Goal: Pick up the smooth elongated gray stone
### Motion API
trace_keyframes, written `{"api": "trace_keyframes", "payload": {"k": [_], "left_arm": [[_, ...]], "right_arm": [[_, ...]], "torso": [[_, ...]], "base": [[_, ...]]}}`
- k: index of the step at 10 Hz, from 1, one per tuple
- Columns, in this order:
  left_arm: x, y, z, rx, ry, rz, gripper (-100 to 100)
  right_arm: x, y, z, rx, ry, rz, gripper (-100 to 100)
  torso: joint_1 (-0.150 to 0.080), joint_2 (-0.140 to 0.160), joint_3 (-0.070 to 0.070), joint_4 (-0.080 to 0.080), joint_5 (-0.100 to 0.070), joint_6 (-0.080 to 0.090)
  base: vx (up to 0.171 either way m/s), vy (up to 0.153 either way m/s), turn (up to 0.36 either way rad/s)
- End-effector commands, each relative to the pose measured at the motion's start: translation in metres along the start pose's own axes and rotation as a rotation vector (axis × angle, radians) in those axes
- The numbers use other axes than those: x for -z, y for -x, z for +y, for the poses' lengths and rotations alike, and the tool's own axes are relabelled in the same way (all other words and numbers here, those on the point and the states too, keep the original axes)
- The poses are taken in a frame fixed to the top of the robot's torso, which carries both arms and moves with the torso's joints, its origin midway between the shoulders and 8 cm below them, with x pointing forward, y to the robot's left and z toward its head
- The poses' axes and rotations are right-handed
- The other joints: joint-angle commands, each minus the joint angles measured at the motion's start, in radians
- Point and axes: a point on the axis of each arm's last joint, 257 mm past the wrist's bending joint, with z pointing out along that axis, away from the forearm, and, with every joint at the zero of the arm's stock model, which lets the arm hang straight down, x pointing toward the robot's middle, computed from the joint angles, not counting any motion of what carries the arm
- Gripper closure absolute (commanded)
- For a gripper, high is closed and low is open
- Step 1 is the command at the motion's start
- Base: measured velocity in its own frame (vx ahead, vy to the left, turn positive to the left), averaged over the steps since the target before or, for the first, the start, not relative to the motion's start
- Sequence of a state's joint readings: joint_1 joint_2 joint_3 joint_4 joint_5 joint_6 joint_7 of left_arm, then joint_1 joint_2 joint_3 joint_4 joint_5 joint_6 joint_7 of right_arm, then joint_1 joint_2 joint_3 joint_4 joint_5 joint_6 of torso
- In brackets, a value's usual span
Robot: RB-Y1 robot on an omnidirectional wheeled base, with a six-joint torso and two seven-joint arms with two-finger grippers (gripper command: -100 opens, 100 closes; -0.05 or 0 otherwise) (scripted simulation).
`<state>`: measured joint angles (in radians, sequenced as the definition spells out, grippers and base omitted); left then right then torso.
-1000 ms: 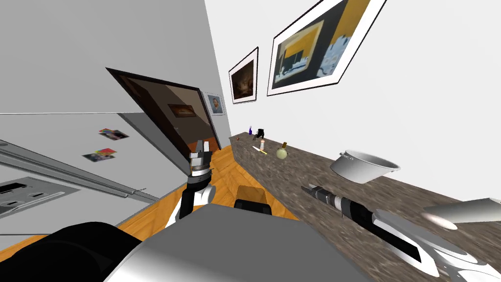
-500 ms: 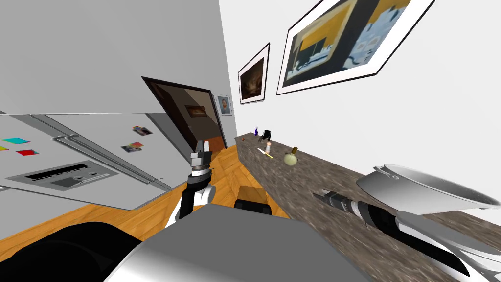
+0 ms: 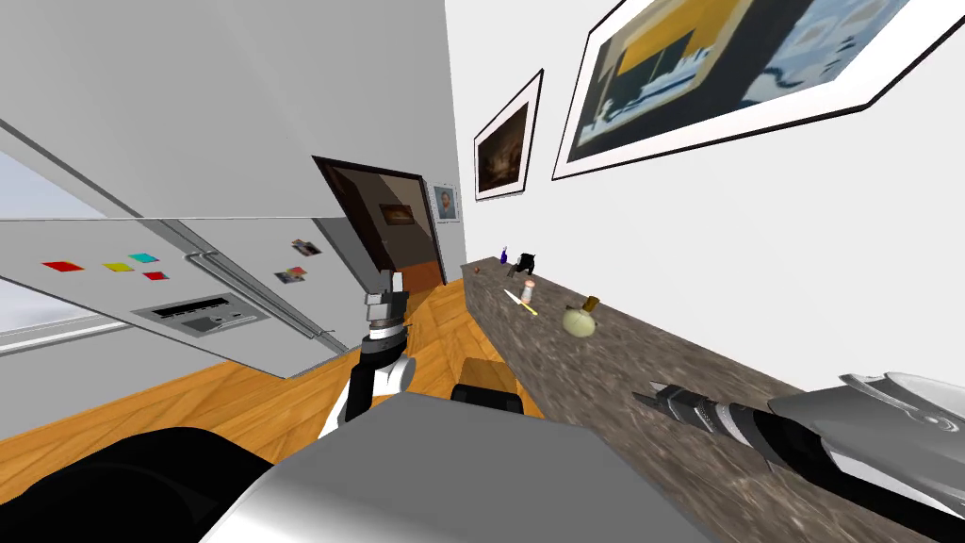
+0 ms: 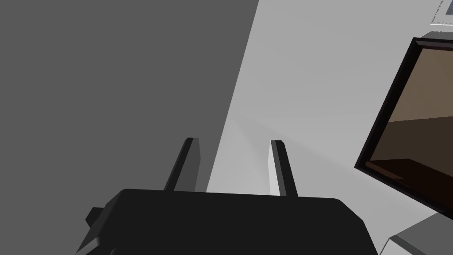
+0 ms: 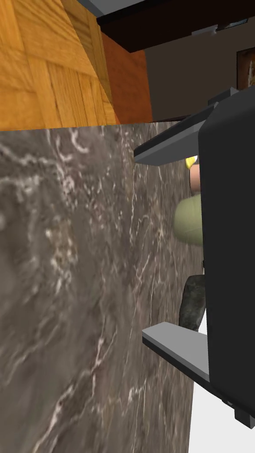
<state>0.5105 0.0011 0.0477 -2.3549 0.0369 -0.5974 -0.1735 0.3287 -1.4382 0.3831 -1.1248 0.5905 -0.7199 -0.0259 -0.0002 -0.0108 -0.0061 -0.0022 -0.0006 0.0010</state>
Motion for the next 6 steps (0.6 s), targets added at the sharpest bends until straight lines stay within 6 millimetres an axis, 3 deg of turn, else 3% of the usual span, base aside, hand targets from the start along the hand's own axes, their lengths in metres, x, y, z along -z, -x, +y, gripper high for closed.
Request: {"api": "trace_keyframes", "payload": {"k": [1, 2, 4, 5, 6], "left_arm": [[0.000, 0.000, 0.000, 0.000, 0.000, 0.000, 0], [0.000, 0.000, 0.000, 0.000, 0.000, 0.000, 0], [0.000, 0.000, 0.000, 0.000, 0.000, 0.000, 0], [0.000, 0.000, 0.000, 0.000, 0.000, 0.000, 0], [0.000, 0.000, 0.000, 0.000, 0.000, 0.000, 0]], "right_arm": [[0.020, -0.028, -0.016, 0.011, -0.027, 0.084, -100], [0.020, -0.028, -0.016, 0.011, -0.027, 0.084, -100], [0.053, -0.067, -0.039, 0.022, -0.064, 0.206, -100], [0.052, -0.071, -0.037, 0.020, -0.059, 0.215, -100], [0.069, -0.089, -0.046, 0.021, -0.073, 0.270, -100]], "torso": [[0.000, 0.000, 0.000, 0.000, 0.000, 0.000], [0.001, 0.000, 0.000, 0.000, 0.000, -0.001], [0.002, -0.001, 0.000, 0.000, 0.001, -0.001], [0.001, -0.004, -0.002, -0.001, 0.001, -0.001], [0.001, -0.003, -0.002, -0.001, 0.000, 0.000]], "base": [[0.123, -0.004, 0.238], [0.114, -0.006, 0.143], [0.173, -0.005, 0.340], [0.161, -0.027, 0.154], [0.161, -0.030, 0.211]]}}
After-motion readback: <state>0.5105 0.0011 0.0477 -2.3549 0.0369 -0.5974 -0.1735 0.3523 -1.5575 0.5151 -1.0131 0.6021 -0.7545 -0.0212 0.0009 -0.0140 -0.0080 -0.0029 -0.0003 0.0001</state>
